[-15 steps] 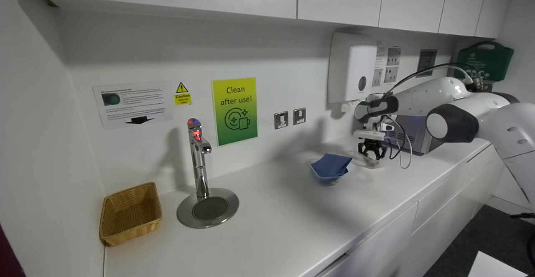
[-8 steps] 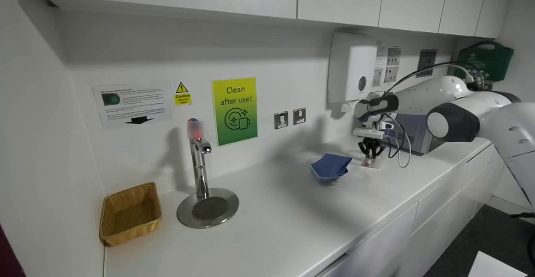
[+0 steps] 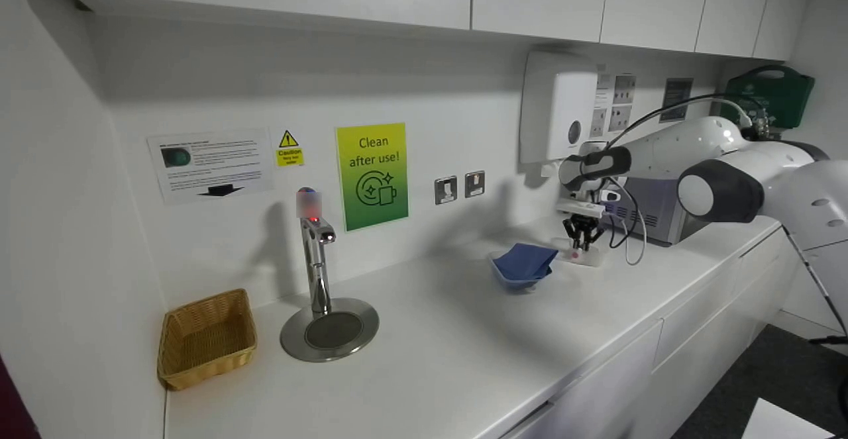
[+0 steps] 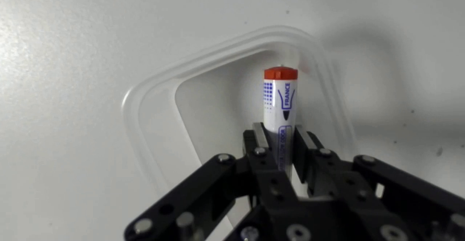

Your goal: Put the blue towel in the clear bowl on the left then remove the red marker from the bowl on the right.

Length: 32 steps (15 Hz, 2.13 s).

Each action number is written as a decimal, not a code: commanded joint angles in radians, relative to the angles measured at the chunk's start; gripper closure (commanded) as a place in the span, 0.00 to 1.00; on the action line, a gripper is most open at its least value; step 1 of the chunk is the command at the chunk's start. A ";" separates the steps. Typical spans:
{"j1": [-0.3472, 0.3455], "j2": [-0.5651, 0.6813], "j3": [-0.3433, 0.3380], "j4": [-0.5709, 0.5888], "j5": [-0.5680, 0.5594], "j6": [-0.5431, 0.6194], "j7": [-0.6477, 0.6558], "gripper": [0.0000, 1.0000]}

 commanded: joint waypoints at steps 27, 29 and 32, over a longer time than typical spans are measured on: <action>0.109 -0.496 0.063 -0.625 -0.254 0.046 -0.852 0.94; 0.112 -0.497 0.068 -0.641 -0.281 0.052 -0.886 0.94; 0.118 -0.497 0.072 -0.665 -0.315 0.056 -0.897 0.94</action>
